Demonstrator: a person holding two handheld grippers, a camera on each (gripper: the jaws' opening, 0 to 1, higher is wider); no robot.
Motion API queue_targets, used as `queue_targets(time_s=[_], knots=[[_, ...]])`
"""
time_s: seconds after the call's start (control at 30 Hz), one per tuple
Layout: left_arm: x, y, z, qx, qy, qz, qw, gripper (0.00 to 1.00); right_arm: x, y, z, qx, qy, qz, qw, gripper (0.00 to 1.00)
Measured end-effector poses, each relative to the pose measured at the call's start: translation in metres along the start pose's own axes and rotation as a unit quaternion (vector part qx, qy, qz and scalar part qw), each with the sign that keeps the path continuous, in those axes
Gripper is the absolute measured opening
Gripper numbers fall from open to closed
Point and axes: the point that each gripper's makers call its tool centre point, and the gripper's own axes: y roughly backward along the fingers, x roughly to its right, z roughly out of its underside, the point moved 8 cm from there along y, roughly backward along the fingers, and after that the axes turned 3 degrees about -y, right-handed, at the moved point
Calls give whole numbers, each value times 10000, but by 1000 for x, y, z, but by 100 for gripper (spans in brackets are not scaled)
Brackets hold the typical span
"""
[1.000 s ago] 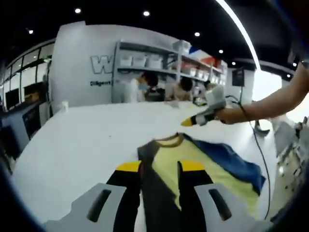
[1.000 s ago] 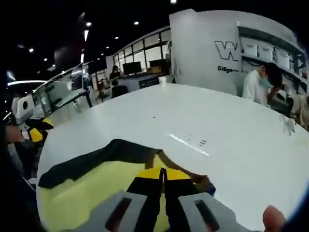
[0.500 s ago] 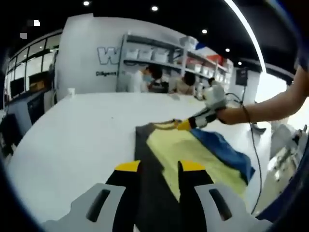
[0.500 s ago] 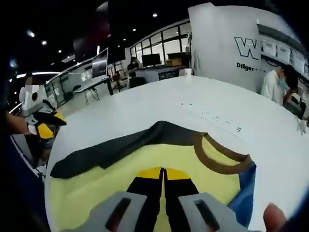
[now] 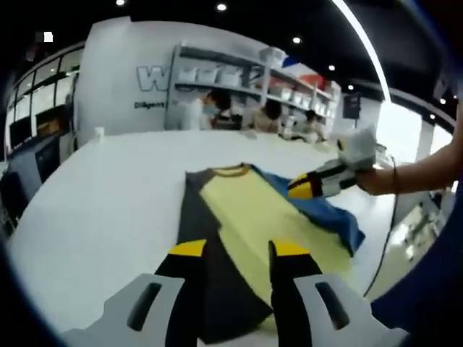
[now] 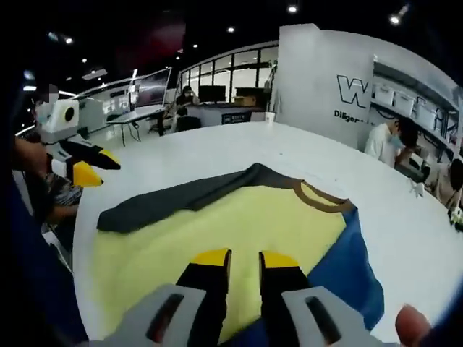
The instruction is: Fold the garment on the visible template until the final outline fits inside the template.
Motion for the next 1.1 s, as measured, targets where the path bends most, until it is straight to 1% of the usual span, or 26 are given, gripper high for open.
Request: queue_targets(time_s=[0.1, 0.17, 0.2, 0.23, 0.27, 0.33, 0.37, 0.43, 0.5, 0.53, 0.57, 0.67, 0.7, 0.73, 0.77, 0.83, 0.87, 0.97, 1.03, 1.07, 1.1], knots=[[7, 7, 4, -6, 17, 23, 10000, 35, -9, 15, 5, 67, -5, 160, 9998, 20], [12, 12, 10, -114, 48, 41, 9999, 37, -15, 24, 10, 80, -59, 255, 9996, 21], [12, 13, 13, -174, 71, 65, 9998, 38, -18, 30, 14, 31, 59, 459, 9989, 22], [15, 15, 16, -237, 104, 72, 9996, 40, -22, 35, 16, 68, 163, 529, 9984, 24], [17, 17, 17, -231, 105, 65, 9997, 42, -25, 38, 18, 91, 190, 576, 9981, 26], [20, 21, 21, -252, 167, 54, 9995, 45, -30, 47, 23, 127, 136, 782, 9968, 31], [21, 23, 22, -251, 202, 44, 9995, 47, -33, 51, 25, 125, 197, 863, 9960, 32], [25, 27, 24, -244, 216, 26, 9995, 49, -38, 59, 32, 103, 333, 1147, 9928, 34], [27, 29, 27, -249, 210, 19, 9995, 52, -42, 62, 35, 120, 364, 1203, 9920, 34], [30, 33, 29, -296, 191, 40, 9994, 53, -50, 71, 41, 71, 506, 1402, 9888, 34], [31, 34, 30, -297, 186, 38, 9994, 56, -51, 74, 43, 63, 594, 1500, 9869, 33], [37, 37, 32, -336, 173, 88, 9992, 58, -65, 85, 50, 160, 508, 1781, 9826, 31], [38, 38, 33, -337, 168, 93, 9992, 58, -69, 87, 52, 148, 586, 1851, 9809, 31], [38, 39, 34, -327, 160, 82, 9993, 57, -77, 91, 58, 30, 866, 1993, 9761, 31], [38, 40, 35, -319, 202, 90, 9992, 57, -81, 92, 61, -18, 992, 2012, 9745, 32], [38, 41, 37, -292, 283, 114, 9991, 57, -88, 94, 67, -17, 1078, 2006, 9737, 32], [40, 42, 37, -280, 291, 102, 9991, 56, -91, 98, 72, -118, 1263, 2081, 9699, 32], [41, 43, 39, -308, 264, 104, 9991, 56, -92, 99, 78, -199, 1282, 2112, 9688, 32], [43, 43, 39, -311, 249, 106, 9991, 57, -92, 98, 84, -321, 1207, 2156, 9685, 32], [44, 43, 39, -311, 260, 141, 9991, 57, -92, 98, 88, -415, 1222, 2195, 9670, 32], [45, 43, 39, -315, 258, 145, 9991, 57, -92, 97, 90, -413, 1216, 2213, 9667, 31]])
